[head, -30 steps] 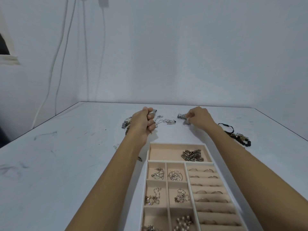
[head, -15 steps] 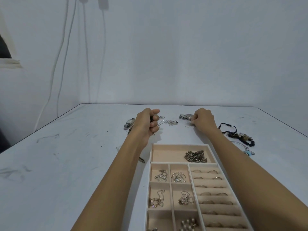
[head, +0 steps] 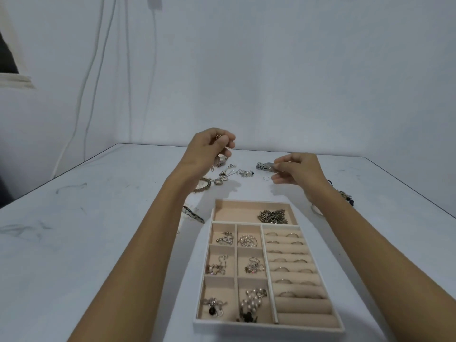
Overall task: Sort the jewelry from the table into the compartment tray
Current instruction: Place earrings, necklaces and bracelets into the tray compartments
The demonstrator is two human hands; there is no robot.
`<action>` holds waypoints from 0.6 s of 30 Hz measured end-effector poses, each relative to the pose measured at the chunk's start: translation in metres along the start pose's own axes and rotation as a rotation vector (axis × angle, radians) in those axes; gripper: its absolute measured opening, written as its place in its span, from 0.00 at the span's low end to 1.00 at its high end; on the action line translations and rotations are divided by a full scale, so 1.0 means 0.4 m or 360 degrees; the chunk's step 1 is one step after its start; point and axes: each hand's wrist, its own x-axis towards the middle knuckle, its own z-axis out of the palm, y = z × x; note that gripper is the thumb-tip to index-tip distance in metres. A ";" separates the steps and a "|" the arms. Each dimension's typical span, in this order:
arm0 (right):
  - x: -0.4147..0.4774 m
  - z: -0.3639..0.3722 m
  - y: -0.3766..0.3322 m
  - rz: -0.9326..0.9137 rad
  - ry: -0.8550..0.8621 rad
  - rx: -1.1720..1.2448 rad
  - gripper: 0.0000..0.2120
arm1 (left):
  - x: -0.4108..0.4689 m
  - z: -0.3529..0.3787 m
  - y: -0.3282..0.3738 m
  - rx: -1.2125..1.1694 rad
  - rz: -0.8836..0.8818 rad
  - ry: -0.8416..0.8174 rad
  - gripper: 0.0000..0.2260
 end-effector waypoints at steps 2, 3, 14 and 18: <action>-0.036 -0.005 -0.019 0.0028 -0.0078 0.0119 0.04 | -0.019 -0.005 0.008 0.0100 0.0075 -0.0062 0.08; -0.053 -0.008 -0.029 0.0041 -0.0114 0.0171 0.05 | -0.030 -0.007 0.008 0.0150 0.0090 -0.0089 0.08; -0.203 -0.004 -0.059 0.0141 -0.0488 0.0153 0.07 | -0.145 -0.010 0.033 0.0243 0.0147 -0.0299 0.09; -0.214 0.001 -0.057 0.0136 -0.0519 0.0045 0.07 | -0.179 -0.020 0.037 0.0194 0.0138 -0.0366 0.08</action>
